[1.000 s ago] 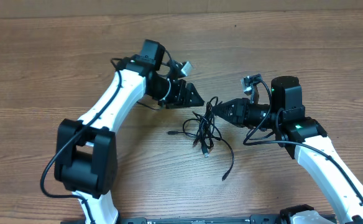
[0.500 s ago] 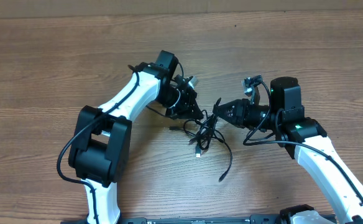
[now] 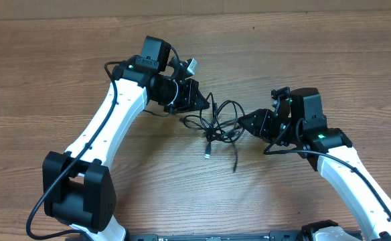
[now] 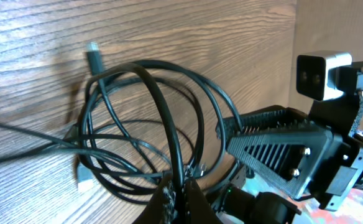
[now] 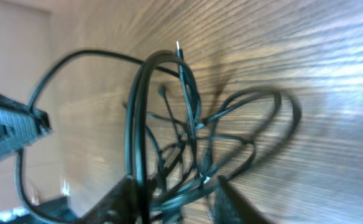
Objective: Untangle cables
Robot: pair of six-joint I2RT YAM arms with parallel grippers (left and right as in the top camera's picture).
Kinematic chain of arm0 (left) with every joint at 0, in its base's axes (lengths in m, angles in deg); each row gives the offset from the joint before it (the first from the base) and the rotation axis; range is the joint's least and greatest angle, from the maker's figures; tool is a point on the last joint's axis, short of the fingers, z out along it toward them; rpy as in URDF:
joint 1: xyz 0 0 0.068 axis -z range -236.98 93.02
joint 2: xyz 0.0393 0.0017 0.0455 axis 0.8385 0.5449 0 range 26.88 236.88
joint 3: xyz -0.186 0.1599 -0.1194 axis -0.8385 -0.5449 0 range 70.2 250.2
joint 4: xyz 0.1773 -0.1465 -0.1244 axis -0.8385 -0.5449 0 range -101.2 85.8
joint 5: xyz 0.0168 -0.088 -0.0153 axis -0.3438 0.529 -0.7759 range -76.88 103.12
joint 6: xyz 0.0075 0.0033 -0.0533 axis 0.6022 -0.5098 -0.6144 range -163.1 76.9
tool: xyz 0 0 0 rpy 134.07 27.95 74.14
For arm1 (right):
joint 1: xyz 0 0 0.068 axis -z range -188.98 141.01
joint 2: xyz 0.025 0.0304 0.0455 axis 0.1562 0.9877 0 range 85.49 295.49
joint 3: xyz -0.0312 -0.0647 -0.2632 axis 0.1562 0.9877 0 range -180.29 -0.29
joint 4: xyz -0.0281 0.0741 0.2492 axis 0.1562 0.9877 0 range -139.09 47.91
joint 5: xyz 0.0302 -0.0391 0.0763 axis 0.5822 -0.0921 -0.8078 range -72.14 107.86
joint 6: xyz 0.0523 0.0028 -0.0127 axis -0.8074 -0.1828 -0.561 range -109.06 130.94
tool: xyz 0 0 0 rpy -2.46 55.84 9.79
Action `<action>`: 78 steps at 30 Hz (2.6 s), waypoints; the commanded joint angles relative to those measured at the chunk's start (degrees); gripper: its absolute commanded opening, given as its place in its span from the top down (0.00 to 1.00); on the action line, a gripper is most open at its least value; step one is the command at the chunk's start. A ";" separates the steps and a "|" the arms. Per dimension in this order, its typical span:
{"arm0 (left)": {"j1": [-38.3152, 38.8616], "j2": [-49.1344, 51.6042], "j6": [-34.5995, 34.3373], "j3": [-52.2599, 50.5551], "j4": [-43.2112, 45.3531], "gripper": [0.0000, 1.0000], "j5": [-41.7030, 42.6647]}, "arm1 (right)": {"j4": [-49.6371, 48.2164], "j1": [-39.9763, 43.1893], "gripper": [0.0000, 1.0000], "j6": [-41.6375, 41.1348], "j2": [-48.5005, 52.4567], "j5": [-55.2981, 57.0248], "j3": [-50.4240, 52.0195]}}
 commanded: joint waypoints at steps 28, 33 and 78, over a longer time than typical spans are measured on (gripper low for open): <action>7.85 0.74 -9.01 0.52 2.97 0.21 -20.02 | 7.48 0.07 0.18 1.70 -0.07 5.05 -0.35; 9.79 0.74 -11.34 0.50 0.20 0.27 -21.53 | 10.08 0.07 0.23 1.68 0.11 6.91 -0.35; 24.44 0.79 -60.83 -11.50 11.98 0.56 -46.47 | 12.57 0.07 0.23 1.73 2.23 8.98 -0.02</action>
